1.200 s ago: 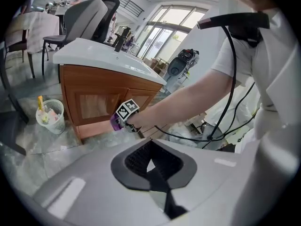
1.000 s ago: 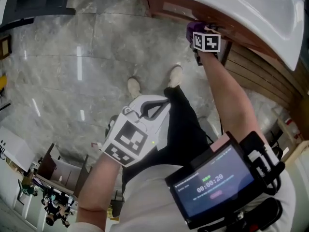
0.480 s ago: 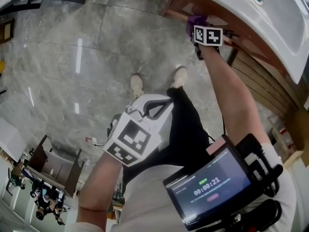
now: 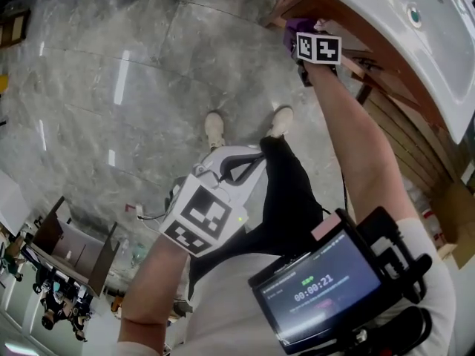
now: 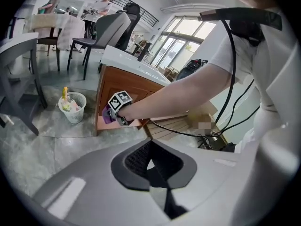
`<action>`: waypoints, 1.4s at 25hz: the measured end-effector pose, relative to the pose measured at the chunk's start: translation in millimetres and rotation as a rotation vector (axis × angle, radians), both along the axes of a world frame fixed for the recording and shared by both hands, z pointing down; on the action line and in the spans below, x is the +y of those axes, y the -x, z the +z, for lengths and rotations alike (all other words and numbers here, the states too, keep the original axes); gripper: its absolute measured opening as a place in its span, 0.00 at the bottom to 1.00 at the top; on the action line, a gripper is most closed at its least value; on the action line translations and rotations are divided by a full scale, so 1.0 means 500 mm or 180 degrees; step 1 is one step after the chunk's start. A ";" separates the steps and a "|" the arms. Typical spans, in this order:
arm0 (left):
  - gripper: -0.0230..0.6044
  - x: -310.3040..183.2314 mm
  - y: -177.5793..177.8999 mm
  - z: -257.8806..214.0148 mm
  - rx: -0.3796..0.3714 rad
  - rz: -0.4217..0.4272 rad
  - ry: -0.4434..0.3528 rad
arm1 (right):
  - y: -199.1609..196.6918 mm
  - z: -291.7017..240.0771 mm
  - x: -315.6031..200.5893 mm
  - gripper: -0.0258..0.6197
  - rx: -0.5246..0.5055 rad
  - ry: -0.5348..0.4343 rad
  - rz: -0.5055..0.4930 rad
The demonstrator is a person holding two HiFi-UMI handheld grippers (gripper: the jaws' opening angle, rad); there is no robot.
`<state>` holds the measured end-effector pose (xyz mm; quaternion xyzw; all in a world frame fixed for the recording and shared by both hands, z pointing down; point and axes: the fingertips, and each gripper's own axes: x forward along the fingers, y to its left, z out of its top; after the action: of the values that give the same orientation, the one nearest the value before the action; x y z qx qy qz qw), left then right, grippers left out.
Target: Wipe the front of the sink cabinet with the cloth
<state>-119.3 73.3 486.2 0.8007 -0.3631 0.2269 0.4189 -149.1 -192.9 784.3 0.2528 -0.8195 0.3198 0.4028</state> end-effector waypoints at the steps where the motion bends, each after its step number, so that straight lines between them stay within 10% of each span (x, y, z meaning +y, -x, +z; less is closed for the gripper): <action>1: 0.05 0.005 0.009 0.001 -0.0002 -0.0024 0.0001 | 0.013 0.000 0.003 0.17 0.0004 -0.0001 -0.0034; 35: 0.05 0.134 0.193 -0.093 0.0053 -0.0297 -0.0161 | 0.275 -0.228 0.169 0.17 -0.0441 -0.0217 -0.0703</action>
<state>-215.7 140.1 439.7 0.7951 -0.4022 0.1912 0.4116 -286.3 -108.3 670.1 0.1518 -0.8786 0.2622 0.3691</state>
